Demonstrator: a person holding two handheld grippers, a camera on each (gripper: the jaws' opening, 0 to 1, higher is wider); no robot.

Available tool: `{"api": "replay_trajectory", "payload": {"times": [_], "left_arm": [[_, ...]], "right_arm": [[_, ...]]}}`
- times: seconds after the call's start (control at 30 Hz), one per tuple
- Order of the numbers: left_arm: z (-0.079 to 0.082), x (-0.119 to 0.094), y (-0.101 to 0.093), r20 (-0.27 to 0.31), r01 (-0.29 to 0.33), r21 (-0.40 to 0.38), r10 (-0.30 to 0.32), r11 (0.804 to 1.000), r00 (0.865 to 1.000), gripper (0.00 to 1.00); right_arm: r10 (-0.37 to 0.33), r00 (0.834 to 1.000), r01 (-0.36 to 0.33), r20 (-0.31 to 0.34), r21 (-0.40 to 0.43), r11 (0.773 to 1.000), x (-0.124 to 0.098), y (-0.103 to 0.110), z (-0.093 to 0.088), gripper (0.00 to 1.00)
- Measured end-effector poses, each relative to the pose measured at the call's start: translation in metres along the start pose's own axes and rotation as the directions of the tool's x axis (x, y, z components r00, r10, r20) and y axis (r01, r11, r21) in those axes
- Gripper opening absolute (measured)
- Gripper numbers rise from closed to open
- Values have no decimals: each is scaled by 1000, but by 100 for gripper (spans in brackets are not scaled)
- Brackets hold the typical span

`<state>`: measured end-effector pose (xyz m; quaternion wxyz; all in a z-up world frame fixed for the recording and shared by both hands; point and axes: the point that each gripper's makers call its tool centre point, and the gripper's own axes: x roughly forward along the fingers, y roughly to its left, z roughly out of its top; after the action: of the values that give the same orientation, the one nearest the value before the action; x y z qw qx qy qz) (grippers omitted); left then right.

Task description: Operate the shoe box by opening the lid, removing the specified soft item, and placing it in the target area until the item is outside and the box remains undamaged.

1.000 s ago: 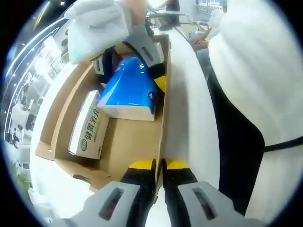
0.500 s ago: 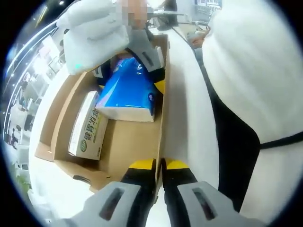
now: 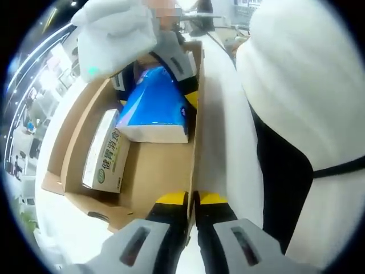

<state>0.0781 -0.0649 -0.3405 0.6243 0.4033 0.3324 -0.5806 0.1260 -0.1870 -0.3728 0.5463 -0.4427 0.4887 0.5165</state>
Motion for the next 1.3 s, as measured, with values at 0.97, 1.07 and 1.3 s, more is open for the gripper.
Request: {"api": "replay_trajectory", "payload": {"times": [0.97,1.07,1.3], "left_arm": [[-1,2,0,-16,18,8,-18,1000,1000,4],[-1,2,0,-19,21,7,-21,1000,1000,4],[-2,3,0,-34,25,6,-25,1000,999,4]], "right_arm": [[-108,987,109,121,0,994,-58,-11,4,78],[-114,985,115,132,2,993,-60,-12,5,78],[-147,983,155,114,-70,985,-64,-14,0,78]]}}
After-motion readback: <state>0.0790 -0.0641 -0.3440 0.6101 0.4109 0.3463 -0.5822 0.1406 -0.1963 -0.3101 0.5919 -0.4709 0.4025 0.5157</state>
